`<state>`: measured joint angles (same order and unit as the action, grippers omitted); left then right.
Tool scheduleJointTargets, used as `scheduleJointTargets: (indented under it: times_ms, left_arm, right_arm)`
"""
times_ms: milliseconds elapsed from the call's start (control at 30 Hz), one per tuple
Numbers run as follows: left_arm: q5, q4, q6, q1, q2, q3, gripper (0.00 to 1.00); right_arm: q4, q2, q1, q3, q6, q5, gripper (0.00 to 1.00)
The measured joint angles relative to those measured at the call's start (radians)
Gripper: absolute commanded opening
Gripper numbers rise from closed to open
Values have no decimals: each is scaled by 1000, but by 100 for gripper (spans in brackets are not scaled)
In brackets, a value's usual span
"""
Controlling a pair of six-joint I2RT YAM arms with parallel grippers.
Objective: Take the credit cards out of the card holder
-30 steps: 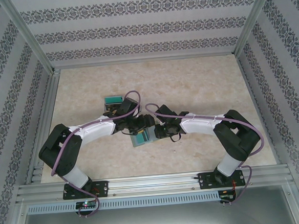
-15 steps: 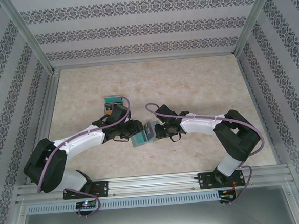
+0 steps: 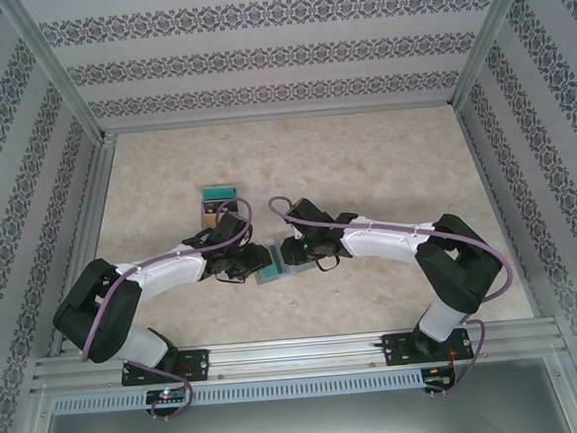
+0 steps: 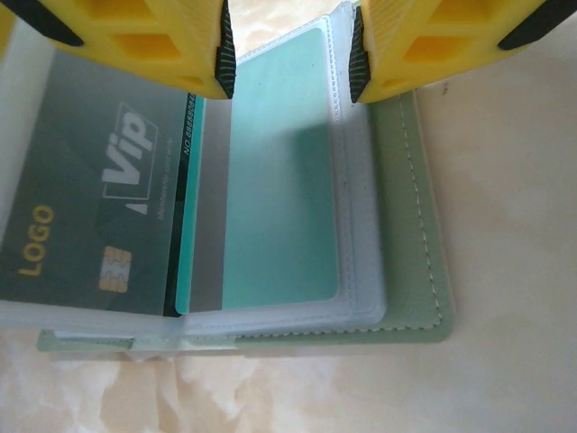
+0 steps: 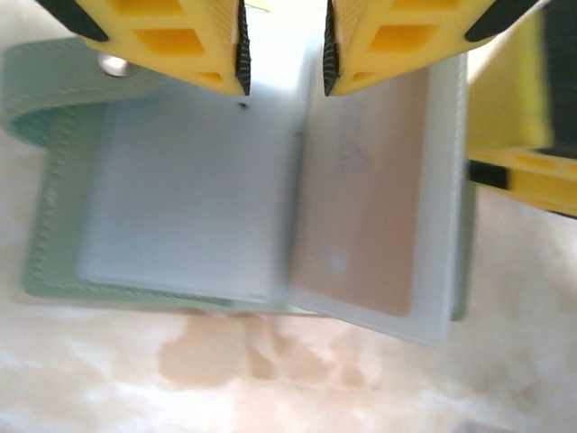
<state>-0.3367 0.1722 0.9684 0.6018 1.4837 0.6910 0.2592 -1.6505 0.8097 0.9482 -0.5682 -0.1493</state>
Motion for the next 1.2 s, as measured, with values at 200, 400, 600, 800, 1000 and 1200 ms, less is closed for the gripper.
scheduleJointTargets:
  times_ms: [200, 400, 600, 800, 1000, 1200]
  left_arm:
    - [-10, -9, 0, 0, 23, -1, 40]
    - [-10, -12, 0, 0, 23, -2, 40]
    - [40, 40, 0, 0, -22, -4, 40]
    - [79, 79, -1, -6, -145, -14, 39]
    - [19, -3, 4, -8, -100, -26, 39]
    - [-23, -56, 8, -8, -28, -26, 39]
  right_arm:
    - [3, 0, 0, 10, 0, -6, 35]
    - [2, -2, 0, 10, 0, -12, 46]
    - [5, -22, 0, 12, 8, -21, 51]
    - [10, -24, 0, 12, 13, -19, 46]
    - [29, -26, 0, 12, 16, 38, 43]
    - [48, -14, -17, -9, 15, 87, 43]
